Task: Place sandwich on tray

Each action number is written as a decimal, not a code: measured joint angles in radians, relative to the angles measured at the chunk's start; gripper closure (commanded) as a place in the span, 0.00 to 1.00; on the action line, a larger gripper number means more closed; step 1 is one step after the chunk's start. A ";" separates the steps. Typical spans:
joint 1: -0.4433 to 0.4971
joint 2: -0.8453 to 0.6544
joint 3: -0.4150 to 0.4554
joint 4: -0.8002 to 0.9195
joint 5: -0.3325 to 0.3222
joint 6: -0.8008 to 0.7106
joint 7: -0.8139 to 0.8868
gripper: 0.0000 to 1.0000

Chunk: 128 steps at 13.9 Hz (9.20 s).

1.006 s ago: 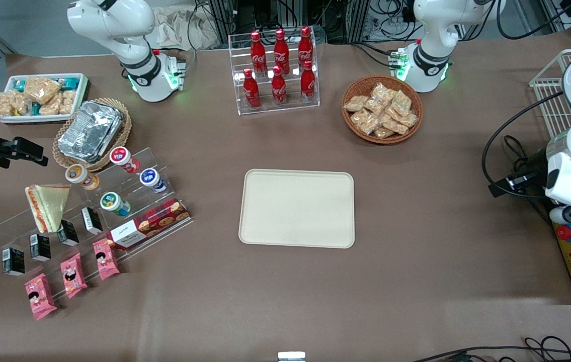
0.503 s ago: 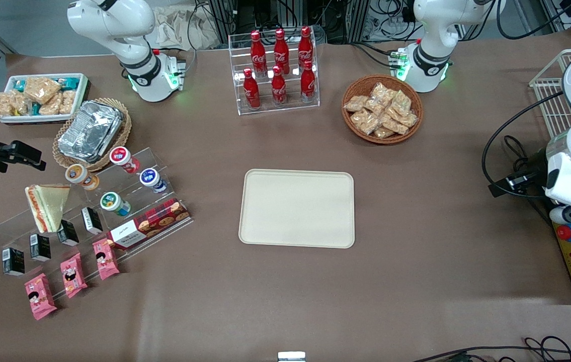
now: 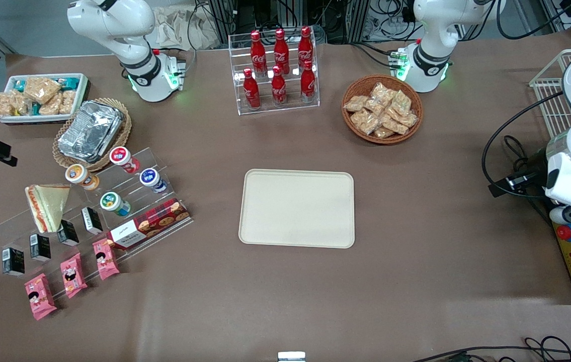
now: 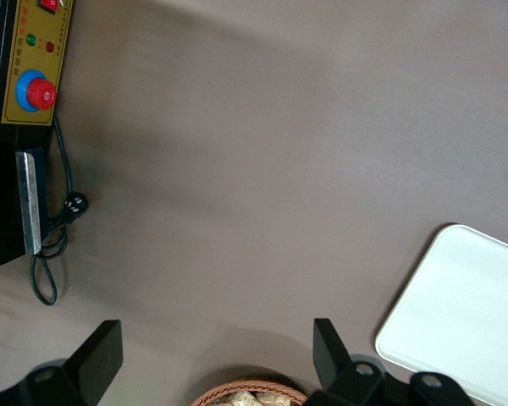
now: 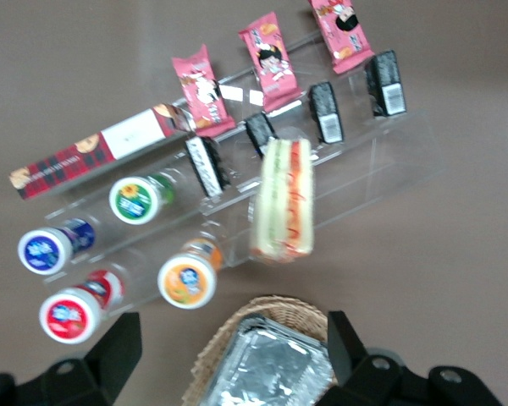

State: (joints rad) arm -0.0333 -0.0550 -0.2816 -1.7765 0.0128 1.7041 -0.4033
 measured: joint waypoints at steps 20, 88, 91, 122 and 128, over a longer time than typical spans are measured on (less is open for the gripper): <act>0.000 0.223 -0.032 -0.243 0.031 0.468 -0.077 0.03; 0.846 0.700 0.101 0.322 0.048 0.597 -0.345 0.75; 0.846 0.742 0.110 0.323 0.048 0.621 -0.386 0.75; 0.828 0.790 0.148 0.366 0.109 0.641 -0.422 0.02; 0.676 0.626 0.138 0.368 0.178 0.393 -0.423 0.02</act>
State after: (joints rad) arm 0.6429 0.5713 -0.1432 -1.4085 0.1906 2.0967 -0.8260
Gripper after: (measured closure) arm 0.018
